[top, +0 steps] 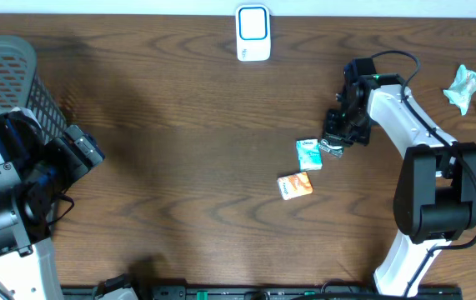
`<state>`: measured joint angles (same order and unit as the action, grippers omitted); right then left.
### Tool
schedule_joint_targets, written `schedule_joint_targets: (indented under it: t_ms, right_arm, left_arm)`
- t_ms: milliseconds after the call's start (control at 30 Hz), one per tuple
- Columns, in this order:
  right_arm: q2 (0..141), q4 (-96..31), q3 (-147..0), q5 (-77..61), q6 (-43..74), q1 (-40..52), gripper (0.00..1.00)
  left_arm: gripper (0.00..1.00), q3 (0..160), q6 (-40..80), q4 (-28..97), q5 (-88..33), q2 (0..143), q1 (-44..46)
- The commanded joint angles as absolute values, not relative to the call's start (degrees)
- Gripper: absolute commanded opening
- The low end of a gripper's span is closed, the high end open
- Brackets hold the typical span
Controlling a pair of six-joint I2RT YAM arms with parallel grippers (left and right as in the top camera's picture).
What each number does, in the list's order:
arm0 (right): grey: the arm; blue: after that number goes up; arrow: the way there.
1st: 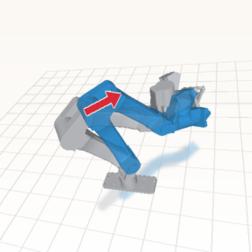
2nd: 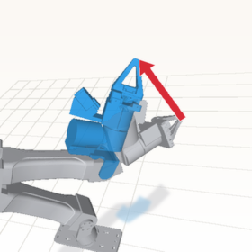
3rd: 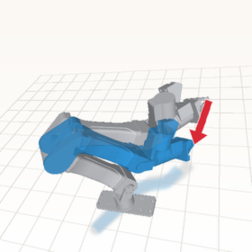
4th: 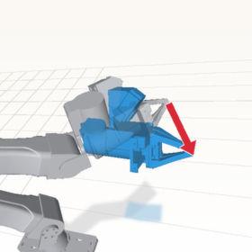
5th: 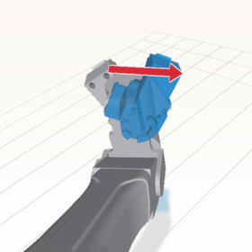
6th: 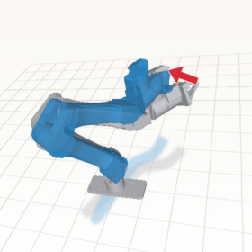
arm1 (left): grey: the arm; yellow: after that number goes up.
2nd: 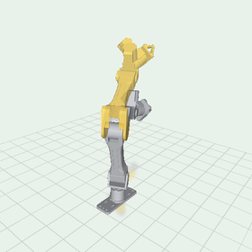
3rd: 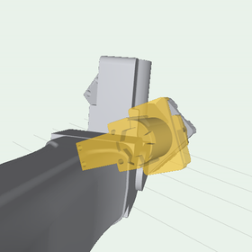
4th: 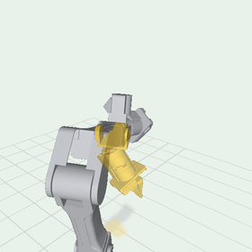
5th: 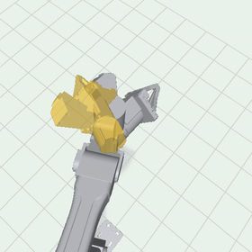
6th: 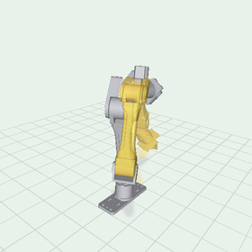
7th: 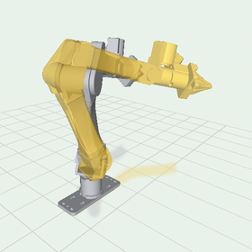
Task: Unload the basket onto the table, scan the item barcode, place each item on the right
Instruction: 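Move the right gripper down onto the dark Zam-Buk tin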
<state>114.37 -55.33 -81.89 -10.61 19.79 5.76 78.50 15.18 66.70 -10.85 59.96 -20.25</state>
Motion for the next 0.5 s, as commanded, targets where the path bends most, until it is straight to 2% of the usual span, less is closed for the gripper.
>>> schedule_joint_targets:
  t_ms: [0,333,467]
  right_arm:
    - [114.7,-53.7,-81.6,-15.4,20.7,6.0,0.01]
    - [115.3,-46.2,-77.1,-11.7,21.9,7.9,0.01]
    - [115.2,-47.7,-76.1,-7.4,21.9,7.9,0.01]
  left_arm:
    - [0.98,79.4,15.3,66.8,-11.4,60.0,-20.6]
    - [0.98,79.4,15.3,66.8,-11.4,60.0,-20.6]
    - [0.98,79.4,15.3,66.8,-11.4,60.0,-20.6]
